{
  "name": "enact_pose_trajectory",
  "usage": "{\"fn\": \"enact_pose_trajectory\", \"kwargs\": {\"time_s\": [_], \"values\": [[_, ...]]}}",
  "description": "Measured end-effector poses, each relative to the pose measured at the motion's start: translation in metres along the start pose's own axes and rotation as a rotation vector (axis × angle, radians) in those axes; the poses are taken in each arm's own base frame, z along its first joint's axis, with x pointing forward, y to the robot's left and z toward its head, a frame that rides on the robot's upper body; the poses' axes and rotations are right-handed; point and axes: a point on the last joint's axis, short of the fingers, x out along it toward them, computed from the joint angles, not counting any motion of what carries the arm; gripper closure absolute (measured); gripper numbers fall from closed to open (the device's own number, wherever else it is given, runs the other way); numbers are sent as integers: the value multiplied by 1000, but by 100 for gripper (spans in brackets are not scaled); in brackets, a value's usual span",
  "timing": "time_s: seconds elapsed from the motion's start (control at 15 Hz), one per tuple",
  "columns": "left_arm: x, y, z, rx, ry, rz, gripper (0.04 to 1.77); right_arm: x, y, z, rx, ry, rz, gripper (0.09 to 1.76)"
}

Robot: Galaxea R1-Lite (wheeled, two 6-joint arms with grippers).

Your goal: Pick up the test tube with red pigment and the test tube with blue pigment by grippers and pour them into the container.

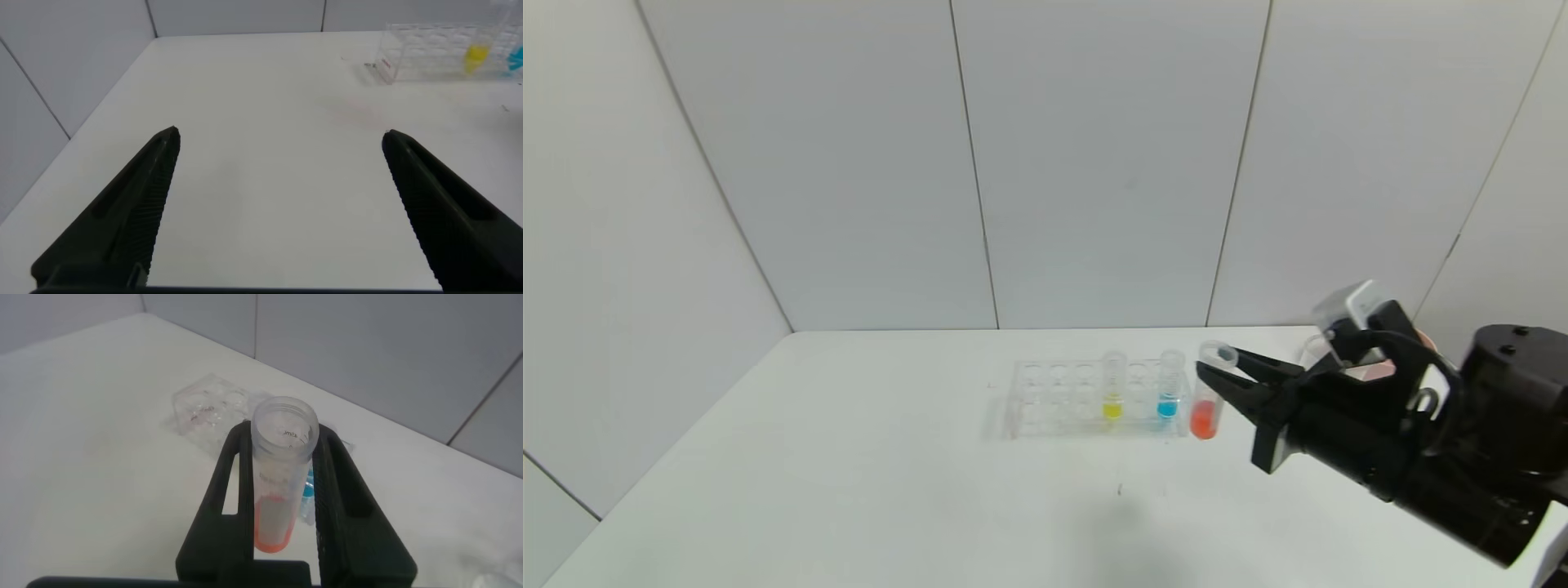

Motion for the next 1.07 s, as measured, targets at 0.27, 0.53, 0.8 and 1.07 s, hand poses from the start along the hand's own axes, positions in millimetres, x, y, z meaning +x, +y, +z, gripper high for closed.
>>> {"fn": "enact_pose_trajectory", "kwargs": {"time_s": [0.27,0.53,0.8,1.07], "values": [[0,0,0,0,0,0,5,-45,-64,-5,16,-2,-28,136],[0,0,0,0,0,0,5,-84,-120,-7,12,-19,-59,136],[0,0,0,0,0,0,5,-113,-176,-2,-22,-47,-85,136],[0,0,0,0,0,0,5,-119,-221,-2,-28,-50,-79,136]]}}
